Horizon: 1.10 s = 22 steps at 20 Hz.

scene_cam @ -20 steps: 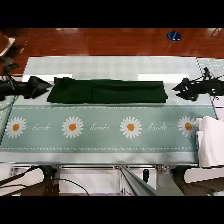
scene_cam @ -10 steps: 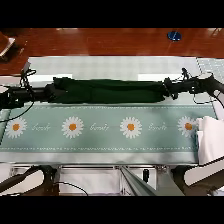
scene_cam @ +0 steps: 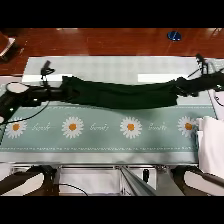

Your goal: Fold the shirts.

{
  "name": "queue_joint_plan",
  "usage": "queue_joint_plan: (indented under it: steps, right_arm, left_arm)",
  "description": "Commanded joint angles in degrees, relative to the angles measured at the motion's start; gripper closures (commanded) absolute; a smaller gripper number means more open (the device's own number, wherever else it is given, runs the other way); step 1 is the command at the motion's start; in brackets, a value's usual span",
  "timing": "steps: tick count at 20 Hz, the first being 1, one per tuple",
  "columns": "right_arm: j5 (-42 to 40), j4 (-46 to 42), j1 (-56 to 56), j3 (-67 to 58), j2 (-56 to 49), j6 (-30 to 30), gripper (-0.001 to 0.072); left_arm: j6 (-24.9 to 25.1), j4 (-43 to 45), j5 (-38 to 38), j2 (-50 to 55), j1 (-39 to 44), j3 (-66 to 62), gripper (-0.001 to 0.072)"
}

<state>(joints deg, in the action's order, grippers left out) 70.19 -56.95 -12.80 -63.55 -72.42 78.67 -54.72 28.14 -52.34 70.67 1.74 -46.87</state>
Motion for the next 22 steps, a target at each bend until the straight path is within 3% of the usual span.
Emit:
queue_joint_plan:
  steps: [1,3,6,9,12,17,22]
  right_arm:
    - [2.45,-4.07,0.00,8.33,19.45,2.56,0.0691]
    - [5.44,-3.13,0.00,10.62,29.11,4.33,0.0691]
    - [9.60,-2.60,0.07,11.06,39.45,7.30,0.0692]
    - [11.85,-1.77,0.04,11.06,44.30,8.87,0.0692]
    - [12.35,0.81,0.07,11.06,45.13,9.18,0.0691]
    - [11.65,1.16,0.04,11.06,45.07,9.20,0.0691]
    - [11.02,1.29,0.07,11.04,44.81,9.60,0.0691]
  left_arm:
    - [-3.82,-0.07,10.38,1.73,11.85,-2.75,0.0686]
    - [-8.33,3.15,11.43,6.36,18.80,-8.70,0.0687]
    - [-21.05,15.21,8.07,16.68,27.96,-20.76,0.0687]
    - [-26.75,20.00,2.93,26.16,35.58,-31.54,0.0687]
    - [-29.44,19.89,0.90,33.40,42.82,-38.88,0.0687]
    - [-29.46,17.05,-0.28,39.19,51.63,-43.74,0.0686]
    - [-26.99,16.94,-5.42,38.71,47.21,-47.36,0.0686]
